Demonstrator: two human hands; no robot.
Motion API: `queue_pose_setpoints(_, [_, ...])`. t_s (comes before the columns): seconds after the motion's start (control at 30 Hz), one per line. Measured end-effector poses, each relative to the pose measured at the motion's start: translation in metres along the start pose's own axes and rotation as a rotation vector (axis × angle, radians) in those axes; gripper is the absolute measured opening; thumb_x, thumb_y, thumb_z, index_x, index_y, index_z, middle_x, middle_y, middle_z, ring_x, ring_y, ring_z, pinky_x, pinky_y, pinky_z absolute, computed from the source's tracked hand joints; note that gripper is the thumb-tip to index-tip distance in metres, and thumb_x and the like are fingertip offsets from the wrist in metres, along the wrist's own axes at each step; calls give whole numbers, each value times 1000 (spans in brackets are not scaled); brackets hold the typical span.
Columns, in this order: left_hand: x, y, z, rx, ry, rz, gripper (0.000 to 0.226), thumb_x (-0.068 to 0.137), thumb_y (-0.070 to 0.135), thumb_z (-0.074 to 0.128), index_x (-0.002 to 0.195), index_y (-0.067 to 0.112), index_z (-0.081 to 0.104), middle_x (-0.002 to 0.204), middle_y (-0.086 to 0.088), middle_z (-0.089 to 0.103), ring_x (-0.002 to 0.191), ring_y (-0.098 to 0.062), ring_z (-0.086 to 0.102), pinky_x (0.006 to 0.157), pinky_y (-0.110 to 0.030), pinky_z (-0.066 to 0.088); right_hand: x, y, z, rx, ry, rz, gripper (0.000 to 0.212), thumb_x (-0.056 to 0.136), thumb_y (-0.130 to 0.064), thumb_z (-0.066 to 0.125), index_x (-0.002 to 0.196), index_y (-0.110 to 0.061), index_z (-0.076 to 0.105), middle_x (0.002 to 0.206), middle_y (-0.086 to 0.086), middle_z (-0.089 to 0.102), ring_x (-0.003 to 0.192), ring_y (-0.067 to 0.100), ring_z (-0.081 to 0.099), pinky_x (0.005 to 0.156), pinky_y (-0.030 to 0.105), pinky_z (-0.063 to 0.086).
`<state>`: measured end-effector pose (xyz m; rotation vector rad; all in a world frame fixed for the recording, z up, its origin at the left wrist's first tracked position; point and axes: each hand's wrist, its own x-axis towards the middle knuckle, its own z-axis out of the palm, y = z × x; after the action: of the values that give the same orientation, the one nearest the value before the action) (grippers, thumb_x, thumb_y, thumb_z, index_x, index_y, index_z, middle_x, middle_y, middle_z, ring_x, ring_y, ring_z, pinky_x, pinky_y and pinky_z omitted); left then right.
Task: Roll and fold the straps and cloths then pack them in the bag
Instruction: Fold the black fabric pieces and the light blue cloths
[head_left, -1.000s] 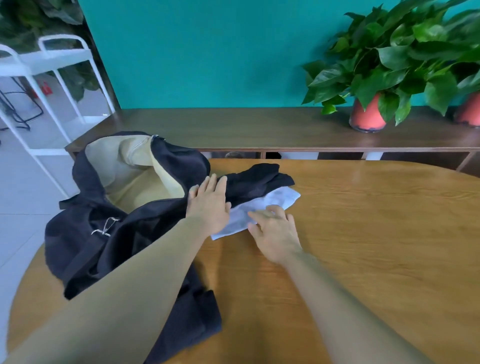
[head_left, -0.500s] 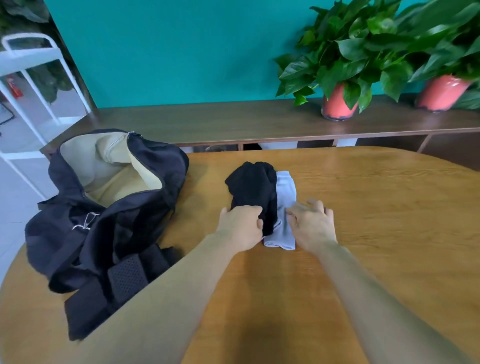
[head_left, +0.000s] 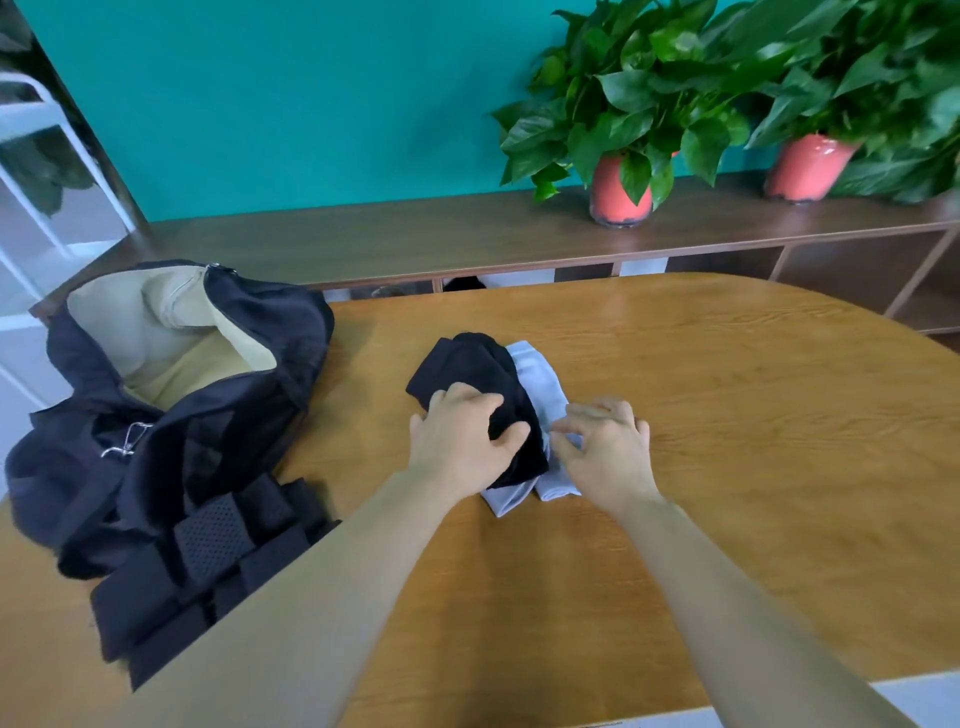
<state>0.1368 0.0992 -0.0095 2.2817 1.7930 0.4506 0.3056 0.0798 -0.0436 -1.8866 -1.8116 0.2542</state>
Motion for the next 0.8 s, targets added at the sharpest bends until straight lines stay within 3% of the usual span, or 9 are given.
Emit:
queue_pose_setpoints(0.07, [-2,4,7,-67,-60,27,50,78,64,54,111,26,61,122,11,50,118,-13,45,94,-38,40,-2,-2,3,40,-3,-1,22,92,-32,55,96,-21,73,118,-13,61,129,11,29,85,26,14])
queue_pose_setpoints(0.17, [-1,1,14,-115,-150,29,68,67,64,64,122,24,56,128,9,47,121,-13,45,95,-41,45,-3,-2,9,92,-23,25,31,95,-36,50,89,-15,72,111,-12,64,126,10,30,82,25,12])
queue_pose_setpoints(0.27, [0,-7,17,-129,-224,76,80,70,49,71,141,26,41,139,4,39,129,-17,38,101,-38,42,-2,1,11,193,-65,79,40,93,-47,47,84,-16,71,107,-14,64,124,6,30,84,27,12])
queue_pose_setpoints(0.33, [0,-11,17,-183,-241,90,77,75,38,72,143,25,39,141,4,38,131,-16,35,104,-35,40,-1,1,11,188,-84,90,44,88,-60,48,88,-23,72,104,-16,61,122,3,28,90,27,14])
queue_pose_setpoints(0.4, [1,-11,19,-219,-258,118,71,75,33,71,140,28,43,135,6,40,128,-15,36,102,-33,40,0,-1,12,172,-72,102,50,86,-66,45,77,-22,68,96,-17,60,118,5,32,90,28,17])
queue_pose_setpoints(0.47, [1,-8,21,-246,-270,141,64,77,29,69,136,29,46,131,7,42,125,-14,38,101,-32,41,1,0,13,164,-34,130,53,87,-63,45,61,-18,54,81,-15,59,108,7,35,87,31,22])
queue_pose_setpoints(0.57, [3,1,27,-257,-277,146,63,84,24,63,143,25,40,142,6,36,132,-14,34,107,-33,36,-1,10,12,75,38,142,41,87,-39,53,53,-19,41,76,-12,58,105,13,41,81,33,26])
queue_pose_setpoints(0.8, [1,39,43,-65,-195,263,43,99,21,42,143,25,41,142,5,39,126,-18,38,96,-37,44,-10,43,-7,-122,145,187,33,87,-33,55,58,-22,43,77,-11,57,101,14,42,74,31,18])
